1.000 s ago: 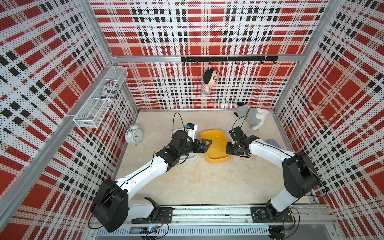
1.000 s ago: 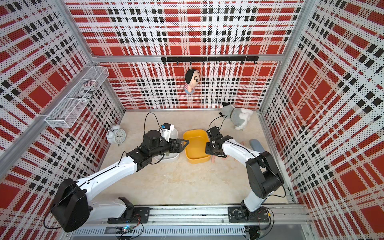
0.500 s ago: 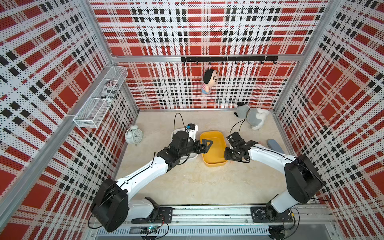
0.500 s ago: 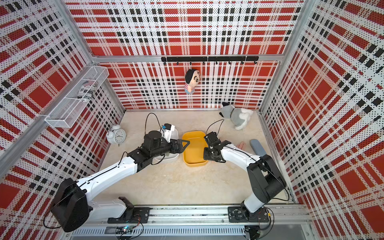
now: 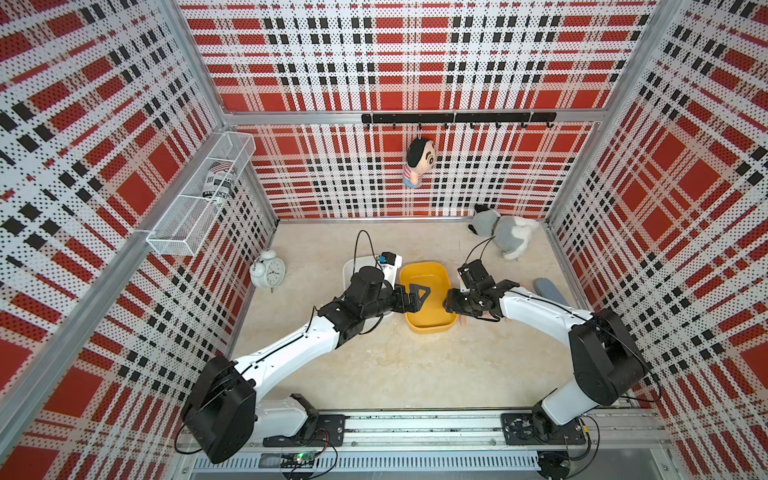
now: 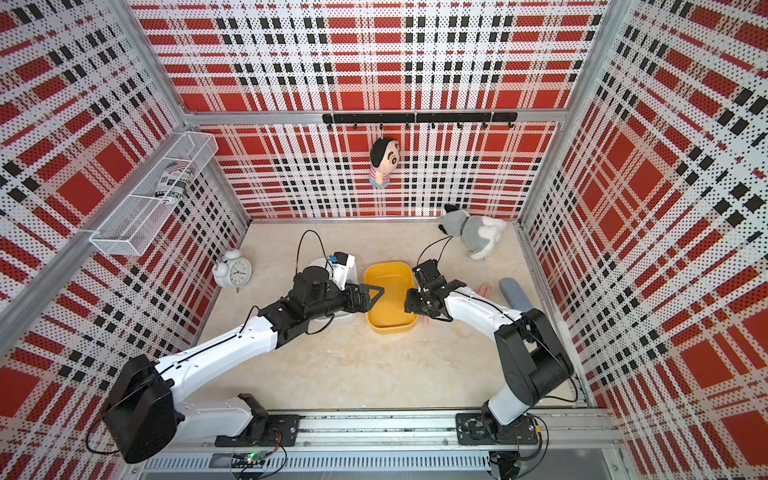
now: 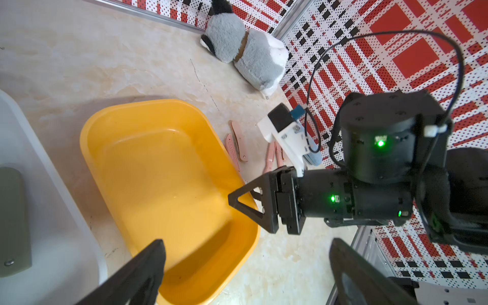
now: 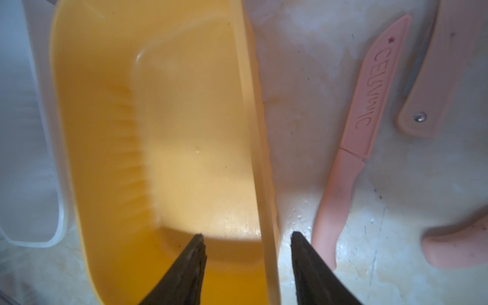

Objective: Place the fruit knives into the storage box by color
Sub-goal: Move the storage box to the center of the board, then pick up the fruit knife from the center of the board.

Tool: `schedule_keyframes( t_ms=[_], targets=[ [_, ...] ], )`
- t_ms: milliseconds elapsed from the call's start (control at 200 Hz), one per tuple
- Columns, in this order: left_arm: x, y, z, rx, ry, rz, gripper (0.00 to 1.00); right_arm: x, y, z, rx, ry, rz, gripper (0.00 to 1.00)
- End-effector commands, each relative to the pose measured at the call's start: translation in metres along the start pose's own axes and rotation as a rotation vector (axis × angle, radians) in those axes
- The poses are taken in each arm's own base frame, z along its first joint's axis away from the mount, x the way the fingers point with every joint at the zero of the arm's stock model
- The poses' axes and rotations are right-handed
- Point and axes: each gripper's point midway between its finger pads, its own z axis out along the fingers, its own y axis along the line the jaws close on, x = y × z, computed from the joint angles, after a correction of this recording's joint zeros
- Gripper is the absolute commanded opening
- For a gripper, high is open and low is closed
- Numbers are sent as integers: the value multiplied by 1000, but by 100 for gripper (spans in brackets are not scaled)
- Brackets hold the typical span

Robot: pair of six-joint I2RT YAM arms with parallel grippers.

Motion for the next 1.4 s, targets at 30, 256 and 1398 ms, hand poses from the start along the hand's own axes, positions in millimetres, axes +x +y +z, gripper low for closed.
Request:
schedule_keyframes(
  t_ms=[30,256,1398],
  targets=[
    [7,-4,-6,12,-4,-12,98,-4,16,4,-78,10,4,56],
    [19,4,-15,-15,9,-19,98,6,30,10,-104,47,-16,55],
    [11,-51,1,164,3,29,98,-63,-54,-51,213,-7,-38,64]
  ],
)
